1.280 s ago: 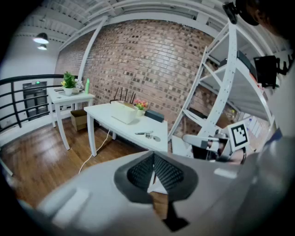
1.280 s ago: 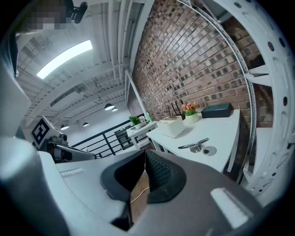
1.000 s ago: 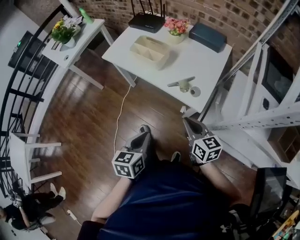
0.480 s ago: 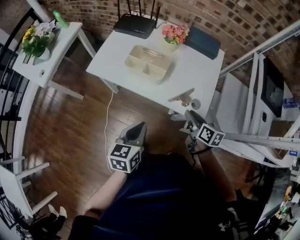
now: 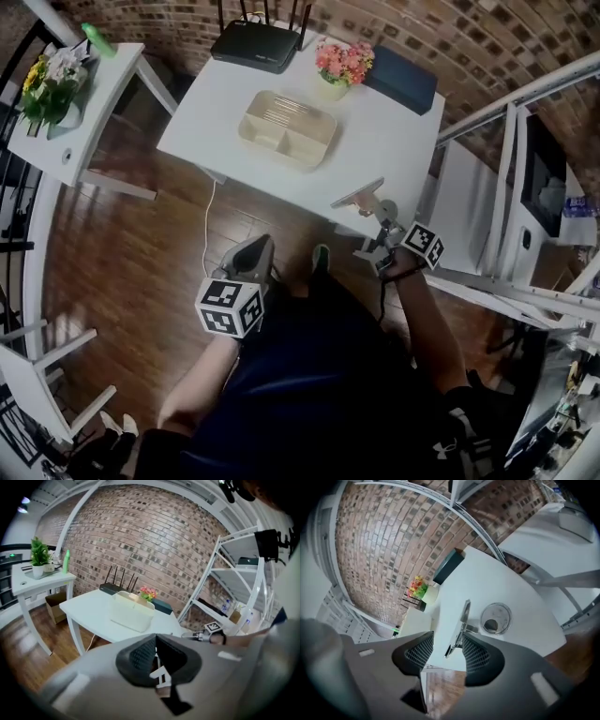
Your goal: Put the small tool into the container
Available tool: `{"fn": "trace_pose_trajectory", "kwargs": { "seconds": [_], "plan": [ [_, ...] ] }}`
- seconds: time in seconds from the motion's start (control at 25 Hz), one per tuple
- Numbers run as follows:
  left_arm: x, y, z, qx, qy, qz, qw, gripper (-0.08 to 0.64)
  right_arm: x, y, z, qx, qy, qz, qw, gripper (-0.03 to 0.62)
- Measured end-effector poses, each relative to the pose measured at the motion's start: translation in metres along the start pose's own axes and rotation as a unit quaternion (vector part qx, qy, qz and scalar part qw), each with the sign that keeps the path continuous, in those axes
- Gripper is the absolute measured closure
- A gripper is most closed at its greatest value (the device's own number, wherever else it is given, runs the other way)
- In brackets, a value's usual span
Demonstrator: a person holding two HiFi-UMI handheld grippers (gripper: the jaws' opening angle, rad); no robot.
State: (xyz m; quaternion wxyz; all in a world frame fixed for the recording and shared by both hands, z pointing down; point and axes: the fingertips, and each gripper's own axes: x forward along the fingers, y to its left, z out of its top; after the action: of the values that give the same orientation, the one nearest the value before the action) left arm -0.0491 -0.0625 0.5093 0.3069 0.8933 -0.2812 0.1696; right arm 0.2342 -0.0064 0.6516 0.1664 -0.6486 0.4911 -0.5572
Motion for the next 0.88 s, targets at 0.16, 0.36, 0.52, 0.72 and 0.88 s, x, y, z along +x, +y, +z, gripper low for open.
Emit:
{"fn": "trace_pose_trajectory", "kwargs": {
  "seconds": [0.16,0.36,0.52,0.72,0.88],
  "plan": [
    [0.007,-0.017,0.010,-0.001,-0.009,0.013,0.9999,0.555,0.020,-0.024,-0.002,0.023,0.035,-0.011,0.999,0.396],
    [0.009,-0.008,0.022,-0.005,-0.019,0.052,0.9985,0.555,0.041,-0.027,0.000,0.030,0.061,-0.003,0.998,0.396],
    [0.014,-0.012,0.019,-0.009,-0.014,0.056,0.9983,0.555,0.049,-0.027,-0.001,0.025,0.077,0.001,0.997,0.451],
    [0.016,-0.009,0.019,-0.018,-0.021,0.061,0.9977,0.555,0.050,-0.027,-0.004,0.021,0.091,0.005,0.996,0.528],
    [0.014,-0.008,0.019,-0.023,-0.025,0.062,0.9975,0.555,0.048,-0.024,-0.002,0.037,0.082,0.015,0.996,0.541]
  ]
}}
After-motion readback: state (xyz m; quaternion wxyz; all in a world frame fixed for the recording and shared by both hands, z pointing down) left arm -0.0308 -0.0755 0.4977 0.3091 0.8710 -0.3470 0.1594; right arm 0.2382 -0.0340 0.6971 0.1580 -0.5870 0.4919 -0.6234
